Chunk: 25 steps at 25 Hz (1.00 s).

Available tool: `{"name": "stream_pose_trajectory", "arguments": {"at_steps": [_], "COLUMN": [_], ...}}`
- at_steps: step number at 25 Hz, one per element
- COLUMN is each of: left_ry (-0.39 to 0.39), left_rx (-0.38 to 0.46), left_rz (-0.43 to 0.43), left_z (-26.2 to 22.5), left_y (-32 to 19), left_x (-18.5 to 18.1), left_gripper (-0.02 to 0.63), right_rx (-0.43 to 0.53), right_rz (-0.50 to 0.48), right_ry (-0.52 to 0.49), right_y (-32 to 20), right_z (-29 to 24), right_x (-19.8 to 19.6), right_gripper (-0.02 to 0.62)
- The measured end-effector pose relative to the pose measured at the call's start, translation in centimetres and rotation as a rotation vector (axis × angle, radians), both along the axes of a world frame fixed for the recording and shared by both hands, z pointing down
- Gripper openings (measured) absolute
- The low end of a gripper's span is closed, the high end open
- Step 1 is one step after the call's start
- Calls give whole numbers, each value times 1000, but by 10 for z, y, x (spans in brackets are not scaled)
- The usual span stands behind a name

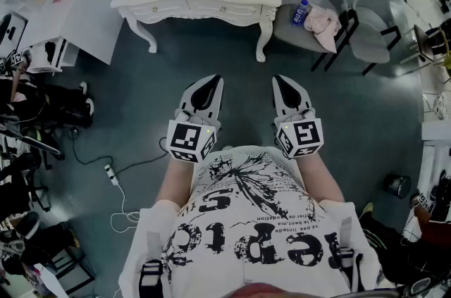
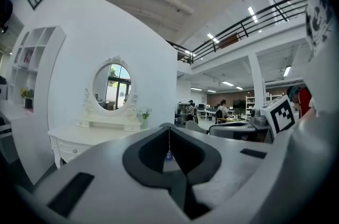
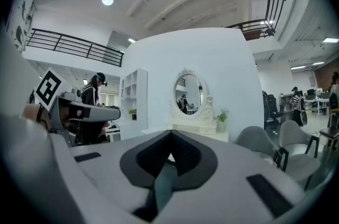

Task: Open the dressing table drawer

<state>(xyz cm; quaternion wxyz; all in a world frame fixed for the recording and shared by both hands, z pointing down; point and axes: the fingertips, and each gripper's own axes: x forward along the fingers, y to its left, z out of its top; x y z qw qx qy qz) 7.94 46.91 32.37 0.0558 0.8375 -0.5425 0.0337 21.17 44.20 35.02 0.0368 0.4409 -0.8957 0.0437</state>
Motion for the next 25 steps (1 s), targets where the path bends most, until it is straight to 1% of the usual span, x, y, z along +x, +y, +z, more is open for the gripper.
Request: {"name": "stream_pose_trajectory", "arguments": {"at_steps": [5,12,16,20,25], "left_ry": [-35,-36,-45,-47,-63], "left_rx": [-5,-14,-24,-41,-52], "left_rz": [-12,-16,-12,-9,5], "left_z": [5,11,13,19,28], "left_y": [1,2,0,-2,-7], "left_x": [-8,-19,-31,-54,-75], "left_gripper": [20,20,20,20,20], "right_rx": [2,-5,-30,-46,-110], "right_rz": [1,-2,43,62,110], "right_ry": [-3,-5,-67,-59,-78], "right_y": [2,2,-3,-6,-12], "right_z": [0,4,3,10,28], "right_x": [-3,-13,-19,-40,-61], "right_gripper": [17,18,17,17,18]}}
